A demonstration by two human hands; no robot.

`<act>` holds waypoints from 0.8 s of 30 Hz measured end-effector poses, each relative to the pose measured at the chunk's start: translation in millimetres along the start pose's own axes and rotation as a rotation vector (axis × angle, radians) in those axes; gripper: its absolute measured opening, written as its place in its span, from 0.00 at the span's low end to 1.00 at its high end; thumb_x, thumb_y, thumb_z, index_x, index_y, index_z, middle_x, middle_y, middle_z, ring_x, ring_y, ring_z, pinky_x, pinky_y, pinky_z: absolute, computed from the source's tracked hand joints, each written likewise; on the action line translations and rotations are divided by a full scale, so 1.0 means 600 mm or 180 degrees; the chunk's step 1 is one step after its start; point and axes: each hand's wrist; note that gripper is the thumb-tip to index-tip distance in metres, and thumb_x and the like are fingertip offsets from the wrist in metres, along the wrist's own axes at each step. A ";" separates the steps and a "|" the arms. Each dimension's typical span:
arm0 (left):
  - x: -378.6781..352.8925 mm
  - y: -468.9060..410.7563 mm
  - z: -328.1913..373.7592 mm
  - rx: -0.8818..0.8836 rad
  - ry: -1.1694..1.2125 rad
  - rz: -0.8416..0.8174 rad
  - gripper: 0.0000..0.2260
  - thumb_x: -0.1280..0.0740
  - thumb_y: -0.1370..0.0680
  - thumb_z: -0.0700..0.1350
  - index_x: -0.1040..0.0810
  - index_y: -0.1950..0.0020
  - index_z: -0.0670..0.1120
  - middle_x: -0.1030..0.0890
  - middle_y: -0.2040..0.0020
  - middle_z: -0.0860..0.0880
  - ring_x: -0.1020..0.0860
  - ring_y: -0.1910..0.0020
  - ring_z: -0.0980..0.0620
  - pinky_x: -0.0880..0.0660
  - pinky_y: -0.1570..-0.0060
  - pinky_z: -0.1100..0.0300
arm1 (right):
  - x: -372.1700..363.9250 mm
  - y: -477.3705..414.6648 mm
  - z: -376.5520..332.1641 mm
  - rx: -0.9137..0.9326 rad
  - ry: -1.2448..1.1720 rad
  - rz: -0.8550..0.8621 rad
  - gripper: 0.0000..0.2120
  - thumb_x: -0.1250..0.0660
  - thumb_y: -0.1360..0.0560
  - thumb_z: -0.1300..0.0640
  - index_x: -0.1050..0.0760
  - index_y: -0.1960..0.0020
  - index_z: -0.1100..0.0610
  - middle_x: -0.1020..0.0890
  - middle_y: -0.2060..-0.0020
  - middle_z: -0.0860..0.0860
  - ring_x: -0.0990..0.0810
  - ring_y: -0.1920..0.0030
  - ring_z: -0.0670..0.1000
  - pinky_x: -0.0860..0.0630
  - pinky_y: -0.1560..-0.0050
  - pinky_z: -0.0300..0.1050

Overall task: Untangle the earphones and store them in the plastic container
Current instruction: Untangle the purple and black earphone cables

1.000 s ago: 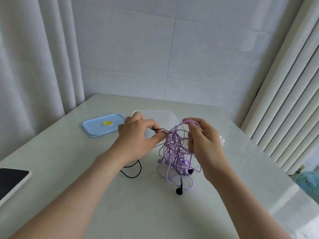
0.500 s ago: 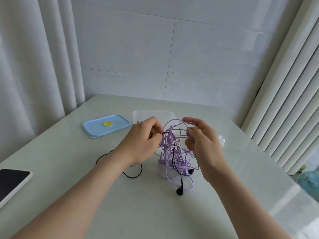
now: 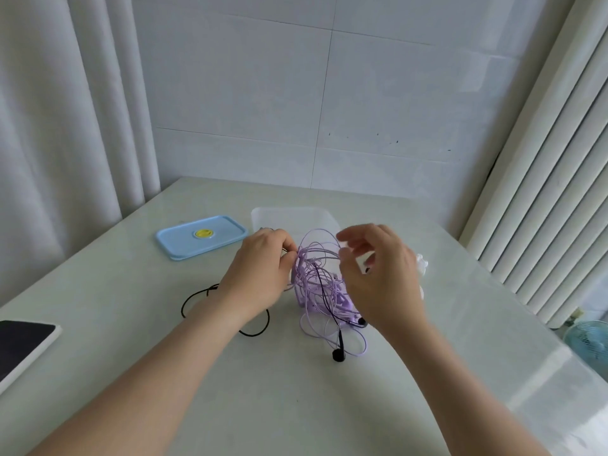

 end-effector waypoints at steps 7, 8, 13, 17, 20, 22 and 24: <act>0.001 0.003 -0.004 -0.0081 -0.0267 0.0065 0.01 0.29 0.19 0.44 0.18 0.49 0.50 0.29 0.60 0.58 0.29 0.57 0.51 0.35 0.57 0.57 | -0.010 0.015 0.002 0.0346 0.0502 -0.0814 0.02 0.23 0.30 0.52 0.14 0.60 0.46 0.20 0.66 0.41 0.22 0.62 0.43 0.26 0.56 0.35; 0.002 0.004 -0.004 -0.0056 -0.0254 0.0099 0.01 0.28 0.19 0.44 0.19 0.49 0.50 0.31 0.62 0.59 0.30 0.58 0.51 0.36 0.58 0.57 | -0.011 0.015 0.005 0.0304 0.0644 -0.0923 0.01 0.23 0.30 0.50 0.14 0.60 0.46 0.20 0.65 0.42 0.22 0.61 0.44 0.23 0.54 0.41; 0.001 0.006 -0.002 -0.0065 -0.0105 0.0124 0.06 0.27 0.21 0.44 0.23 0.54 0.50 0.28 0.63 0.60 0.29 0.62 0.60 0.35 0.63 0.62 | -0.013 0.016 0.009 0.0013 0.1079 -0.1088 0.08 0.24 0.28 0.44 0.14 0.54 0.47 0.19 0.60 0.45 0.21 0.55 0.51 0.22 0.52 0.48; -0.006 0.005 -0.007 -0.0031 -0.0110 0.0124 0.11 0.28 0.22 0.39 0.27 0.57 0.51 0.21 0.62 0.55 0.22 0.60 0.49 0.23 0.58 0.52 | -0.011 0.016 0.010 -0.0232 0.1151 -0.1113 0.06 0.26 0.27 0.51 0.18 0.50 0.47 0.17 0.59 0.45 0.19 0.53 0.50 0.21 0.56 0.47; -0.009 0.005 -0.007 0.0089 -0.0108 0.0083 0.09 0.30 0.20 0.41 0.28 0.55 0.52 0.19 0.57 0.52 0.19 0.55 0.46 0.22 0.55 0.50 | -0.015 0.018 0.010 -0.0314 0.1186 -0.1205 0.10 0.32 0.26 0.55 0.16 0.46 0.47 0.15 0.58 0.45 0.18 0.53 0.52 0.21 0.57 0.47; -0.010 0.004 -0.008 0.0146 -0.0150 0.0064 0.06 0.31 0.20 0.45 0.27 0.53 0.52 0.19 0.58 0.53 0.19 0.55 0.46 0.21 0.56 0.50 | -0.019 0.018 0.012 -0.0318 0.1278 -0.1244 0.14 0.35 0.25 0.57 0.16 0.43 0.47 0.14 0.56 0.47 0.18 0.53 0.54 0.22 0.58 0.47; -0.009 0.004 -0.006 0.0194 -0.0166 0.0073 0.06 0.30 0.20 0.49 0.25 0.54 0.53 0.21 0.62 0.54 0.20 0.57 0.46 0.23 0.59 0.51 | -0.021 0.017 0.017 -0.0323 0.1322 -0.1281 0.16 0.38 0.23 0.59 0.17 0.41 0.48 0.14 0.55 0.49 0.18 0.52 0.57 0.23 0.60 0.48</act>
Point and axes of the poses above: each hand's wrist, its own y-axis away from the middle knuckle, its own x-axis out of the back of the hand, z = x × y
